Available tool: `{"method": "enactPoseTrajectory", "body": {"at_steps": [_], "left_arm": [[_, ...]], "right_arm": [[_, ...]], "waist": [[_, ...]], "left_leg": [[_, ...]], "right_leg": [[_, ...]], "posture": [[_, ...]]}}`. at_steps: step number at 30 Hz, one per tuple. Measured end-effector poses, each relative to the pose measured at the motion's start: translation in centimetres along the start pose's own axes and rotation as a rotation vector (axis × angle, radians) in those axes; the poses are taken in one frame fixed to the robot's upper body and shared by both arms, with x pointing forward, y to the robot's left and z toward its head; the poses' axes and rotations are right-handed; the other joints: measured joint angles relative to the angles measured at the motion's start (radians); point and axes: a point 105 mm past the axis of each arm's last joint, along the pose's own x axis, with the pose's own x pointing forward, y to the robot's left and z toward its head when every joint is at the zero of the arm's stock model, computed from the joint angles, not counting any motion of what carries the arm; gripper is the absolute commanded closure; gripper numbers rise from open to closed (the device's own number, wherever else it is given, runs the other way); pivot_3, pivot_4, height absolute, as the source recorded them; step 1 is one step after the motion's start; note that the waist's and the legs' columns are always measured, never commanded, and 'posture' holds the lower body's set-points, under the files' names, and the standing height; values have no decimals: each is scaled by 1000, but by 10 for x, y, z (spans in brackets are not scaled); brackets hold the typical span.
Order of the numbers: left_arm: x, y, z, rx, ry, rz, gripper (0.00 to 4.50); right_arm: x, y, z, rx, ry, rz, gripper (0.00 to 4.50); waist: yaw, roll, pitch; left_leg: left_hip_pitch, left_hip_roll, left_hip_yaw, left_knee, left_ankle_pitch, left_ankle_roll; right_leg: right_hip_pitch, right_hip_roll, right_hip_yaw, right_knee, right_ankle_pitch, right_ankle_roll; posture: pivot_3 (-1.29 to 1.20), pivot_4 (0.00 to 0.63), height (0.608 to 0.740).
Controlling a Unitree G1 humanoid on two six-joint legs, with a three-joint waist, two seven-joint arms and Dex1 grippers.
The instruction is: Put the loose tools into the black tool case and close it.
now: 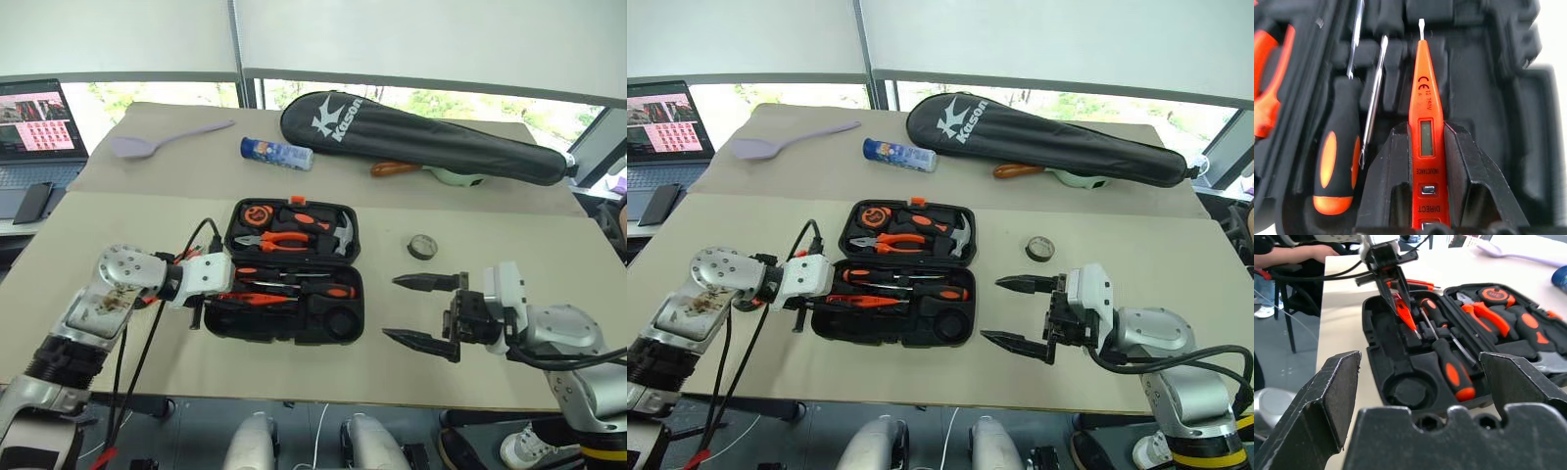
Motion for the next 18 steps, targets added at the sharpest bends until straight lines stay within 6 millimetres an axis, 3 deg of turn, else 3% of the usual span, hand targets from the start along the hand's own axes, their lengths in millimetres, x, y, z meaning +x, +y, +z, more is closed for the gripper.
{"method": "enactPoseTrajectory", "body": {"at_steps": [14, 16, 18], "left_arm": [[10, 11, -1, 56, 88, -50, 4047], [10, 11, -1, 39, 98, -54, 3038], [12, 11, 0, 19, 95, -50, 2389]], "right_arm": [[5, 13, 1, 24, 27, 24, 0], [5, 13, 1, 26, 28, 22, 0], [6, 13, 1, 27, 28, 21, 0]], "waist": [[3, 0, 0], [3, 0, 0], [2, 1, -1]], "left_leg": [[1, 0, 0, 3, 0, 0], [2, 0, 0, 3, 0, 0], [2, 0, -1, 3, 0, 0]], "right_leg": [[2, 0, 0, 2, 0, 1], [2, 0, 0, 2, 0, 1], [2, 0, 0, 2, 0, 1]], "posture": [[0, 150, 740], [0, 150, 740], [0, 150, 740]]}}
